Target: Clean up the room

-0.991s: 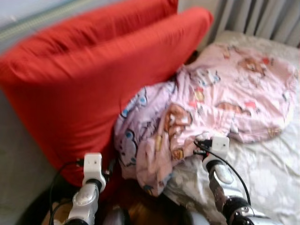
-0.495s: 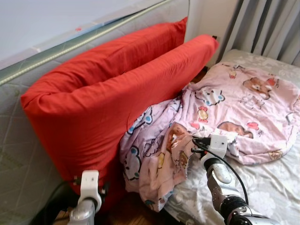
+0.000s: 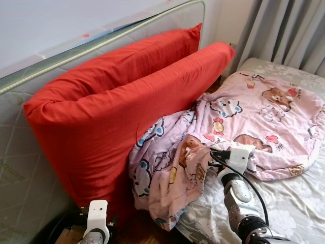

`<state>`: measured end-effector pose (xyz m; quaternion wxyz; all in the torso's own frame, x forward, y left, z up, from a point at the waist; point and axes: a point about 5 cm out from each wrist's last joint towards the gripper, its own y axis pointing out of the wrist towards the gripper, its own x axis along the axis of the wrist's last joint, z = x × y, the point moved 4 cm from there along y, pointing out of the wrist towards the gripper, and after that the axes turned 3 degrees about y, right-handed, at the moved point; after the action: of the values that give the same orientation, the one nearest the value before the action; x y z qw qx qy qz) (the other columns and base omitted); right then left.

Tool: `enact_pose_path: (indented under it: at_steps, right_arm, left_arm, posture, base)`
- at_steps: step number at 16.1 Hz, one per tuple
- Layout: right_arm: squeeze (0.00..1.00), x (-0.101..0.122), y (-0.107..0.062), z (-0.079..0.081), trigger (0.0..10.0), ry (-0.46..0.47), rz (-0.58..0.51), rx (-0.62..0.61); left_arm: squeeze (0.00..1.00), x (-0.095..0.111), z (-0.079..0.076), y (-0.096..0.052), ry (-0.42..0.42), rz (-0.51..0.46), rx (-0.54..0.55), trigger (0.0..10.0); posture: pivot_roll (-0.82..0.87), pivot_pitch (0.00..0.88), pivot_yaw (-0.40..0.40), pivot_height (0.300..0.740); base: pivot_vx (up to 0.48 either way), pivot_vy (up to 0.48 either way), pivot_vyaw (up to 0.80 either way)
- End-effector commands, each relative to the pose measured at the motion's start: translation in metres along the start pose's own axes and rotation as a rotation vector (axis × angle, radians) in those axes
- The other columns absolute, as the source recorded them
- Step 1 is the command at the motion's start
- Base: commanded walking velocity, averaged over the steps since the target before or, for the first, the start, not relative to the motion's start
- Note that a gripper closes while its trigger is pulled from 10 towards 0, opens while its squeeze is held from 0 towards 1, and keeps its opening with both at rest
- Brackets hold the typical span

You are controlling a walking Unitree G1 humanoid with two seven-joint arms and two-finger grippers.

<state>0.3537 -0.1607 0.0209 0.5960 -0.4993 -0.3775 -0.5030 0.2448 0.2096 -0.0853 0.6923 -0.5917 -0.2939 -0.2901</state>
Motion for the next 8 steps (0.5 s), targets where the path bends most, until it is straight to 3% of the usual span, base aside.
enact_pose_path:
  at_steps: [1,8]
  right_arm:
    - [0.0,0.003,0.001,0.003,10.0,-0.003,-0.012,0.006]
    - [0.0,0.002,0.001,0.005,10.0,-0.006,-0.013,0.013]
  left_arm:
    - [0.0,-0.014,0.006,-0.003,0.012,0.051,0.01,10.0]
    - [0.0,-0.028,0.007,-0.008,0.013,0.096,0.012,10.0]
  posture:
    - [-0.08,0.014,-0.004,0.74]
    - [-0.08,0.038,-0.004,0.74]
  base:
    - [0.0,0.0,0.0]
    - [0.0,0.0,0.0]
